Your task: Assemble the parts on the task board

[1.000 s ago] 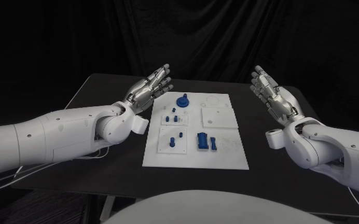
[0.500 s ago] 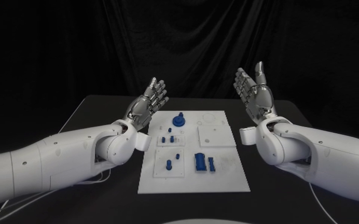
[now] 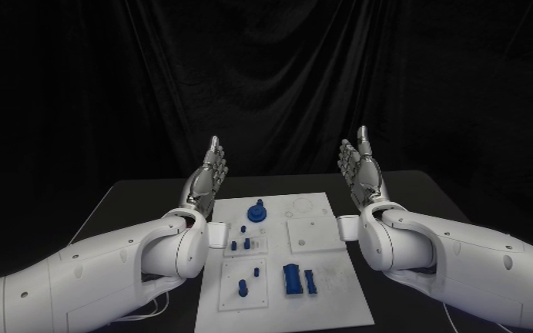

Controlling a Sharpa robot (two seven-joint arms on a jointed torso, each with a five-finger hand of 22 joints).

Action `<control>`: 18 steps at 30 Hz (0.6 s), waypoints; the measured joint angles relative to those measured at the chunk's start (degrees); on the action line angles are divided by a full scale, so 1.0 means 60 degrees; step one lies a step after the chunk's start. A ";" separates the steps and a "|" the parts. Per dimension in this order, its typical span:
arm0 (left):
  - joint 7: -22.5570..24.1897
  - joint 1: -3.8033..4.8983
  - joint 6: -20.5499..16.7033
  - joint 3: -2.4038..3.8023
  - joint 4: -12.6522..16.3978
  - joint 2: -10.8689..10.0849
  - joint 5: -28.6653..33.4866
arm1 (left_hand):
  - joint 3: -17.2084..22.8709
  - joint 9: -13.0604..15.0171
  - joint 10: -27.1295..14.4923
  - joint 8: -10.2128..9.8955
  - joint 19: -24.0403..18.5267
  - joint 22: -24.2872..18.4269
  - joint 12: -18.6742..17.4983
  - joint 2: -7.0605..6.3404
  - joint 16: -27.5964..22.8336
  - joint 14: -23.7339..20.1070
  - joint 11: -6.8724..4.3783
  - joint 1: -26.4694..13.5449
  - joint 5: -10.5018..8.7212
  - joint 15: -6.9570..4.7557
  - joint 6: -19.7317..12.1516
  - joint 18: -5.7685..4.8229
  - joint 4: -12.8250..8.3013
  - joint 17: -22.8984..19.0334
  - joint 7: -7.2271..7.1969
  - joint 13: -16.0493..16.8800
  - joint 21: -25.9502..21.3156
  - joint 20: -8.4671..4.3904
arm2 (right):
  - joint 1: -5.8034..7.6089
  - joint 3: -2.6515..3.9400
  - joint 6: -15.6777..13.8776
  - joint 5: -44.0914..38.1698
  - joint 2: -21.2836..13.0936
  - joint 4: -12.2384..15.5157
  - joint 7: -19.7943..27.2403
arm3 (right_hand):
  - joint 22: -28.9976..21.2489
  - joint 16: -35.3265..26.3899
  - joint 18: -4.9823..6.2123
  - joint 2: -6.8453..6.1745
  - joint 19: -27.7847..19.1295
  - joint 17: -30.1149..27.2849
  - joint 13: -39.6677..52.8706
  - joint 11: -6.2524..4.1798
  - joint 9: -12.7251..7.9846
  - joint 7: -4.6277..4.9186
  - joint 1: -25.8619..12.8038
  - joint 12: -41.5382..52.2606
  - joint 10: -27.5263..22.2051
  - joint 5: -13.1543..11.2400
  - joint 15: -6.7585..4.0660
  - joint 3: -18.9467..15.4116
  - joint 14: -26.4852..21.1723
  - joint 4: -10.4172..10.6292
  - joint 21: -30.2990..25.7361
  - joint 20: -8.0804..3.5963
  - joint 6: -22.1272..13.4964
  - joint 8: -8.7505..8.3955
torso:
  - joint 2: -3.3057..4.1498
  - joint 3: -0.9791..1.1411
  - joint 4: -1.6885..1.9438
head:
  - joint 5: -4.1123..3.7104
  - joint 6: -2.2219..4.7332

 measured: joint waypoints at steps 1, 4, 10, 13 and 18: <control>-0.0040 -0.0006 -0.0171 0.0026 0.0014 0.0014 0.0000 | 0.0043 0.0000 0.0000 0.0000 0.0016 0.0000 0.0000 -0.0049 0.0000 0.0000 0.0000 -0.0152 0.0000 0.0000 0.0000 -0.0004 -0.0066 0.0000 0.0000 0.0000 0.0000 -0.0016 | 0.0000 0.0000 -0.0025 0.0019 0.0000 0.0000 -0.0015 | 0.0000 0.0000 0.0000 0.0000 0.0000 0.0000 0.0000 0.0000 0.0000 0.0000 0.0000 0.0000 0.0000 0.0000 0.0000 0.0000 0.0000 0.0000 0.0000 0.0000 0.0000 0.0000 | 0.0006 0.0005 0.0000 | -0.0005 0.0010; -0.0144 -0.0016 -0.0647 0.0077 0.0047 0.0045 -0.0001 | 0.0088 0.0000 0.0000 0.0000 0.0000 0.0001 0.0000 -0.0125 0.0000 0.0000 0.0000 -0.0477 -0.0049 0.0000 0.0000 -0.0149 -0.0190 -0.0003 0.0000 0.0001 0.0000 -0.0068 | 0.0000 0.0000 -0.0092 0.0063 -0.0001 -0.0001 -0.0049 | 0.0000 0.0000 0.0000 0.0000 0.0000 0.0000 0.0000 0.0000 0.0001 0.0000 0.0000 0.0000 0.0000 0.0000 0.0000 0.0000 0.0000 0.0000 0.0000 0.0000 0.0000 0.0000 | 0.0018 0.0016 0.0003 | -0.0006 0.0022; -0.0279 -0.0018 -0.1118 0.0087 0.0053 0.0052 -0.0001 | 0.0121 0.0001 -0.0034 0.0000 0.0035 0.0001 0.0002 -0.0199 0.0000 0.0000 0.0034 -0.1039 -0.0051 0.0001 0.0000 -0.0148 -0.0300 -0.0007 0.0000 0.0001 0.0000 -0.0102 | 0.0000 0.0000 -0.0169 0.0117 -0.0001 -0.0002 -0.0085 | 0.0000 0.0000 0.0001 0.0000 0.0000 0.0001 0.0001 0.0000 0.0003 0.0000 0.0001 0.0001 0.0000 0.0000 0.0000 0.0000 0.0000 0.0000 0.0000 0.0001 0.0000 0.0000 | 0.0027 0.0022 0.0005 | -0.0007 0.0028; -0.0318 -0.0019 -0.1226 0.0087 0.0054 0.0052 -0.0001 | 0.0124 0.0002 -0.0034 0.0000 0.0035 0.0002 0.0002 -0.0211 0.0000 0.0000 0.0034 -0.1263 -0.0051 0.0001 0.0000 -0.0148 -0.0304 -0.0008 0.0000 0.0002 0.0000 -0.0102 | 0.0000 0.0000 -0.0190 0.0129 -0.0001 -0.0002 -0.0094 | 0.0000 0.0000 0.0001 0.0000 0.0000 0.0001 0.0001 0.0000 0.0003 0.0000 0.0001 0.0001 0.0000 0.0000 0.0000 0.0000 0.0000 0.0000 0.0000 0.0000 0.0000 0.0000 | 0.0029 0.0022 0.0005 | -0.0007 0.0028; -0.0354 -0.0019 -0.1334 0.0087 0.0055 0.0052 -0.0001 | 0.0145 0.0002 -0.0034 0.0000 0.0001 0.0002 0.0003 -0.0238 0.0000 0.0000 0.0034 -0.1869 -0.0051 0.0001 0.0001 -0.0147 -0.0378 -0.0007 0.0000 0.0004 0.0000 -0.0137 | 0.0000 0.0000 -0.0213 0.0148 -0.0001 -0.0002 -0.0102 | 0.0000 0.0000 0.0002 0.0000 0.0000 0.0002 0.0001 0.0000 0.0004 -0.0001 0.0001 0.0002 0.0000 0.0000 0.0000 0.0000 0.0000 0.0001 0.0000 0.0001 -0.0001 0.0000 | 0.0030 0.0025 0.0005 | -0.0007 0.0028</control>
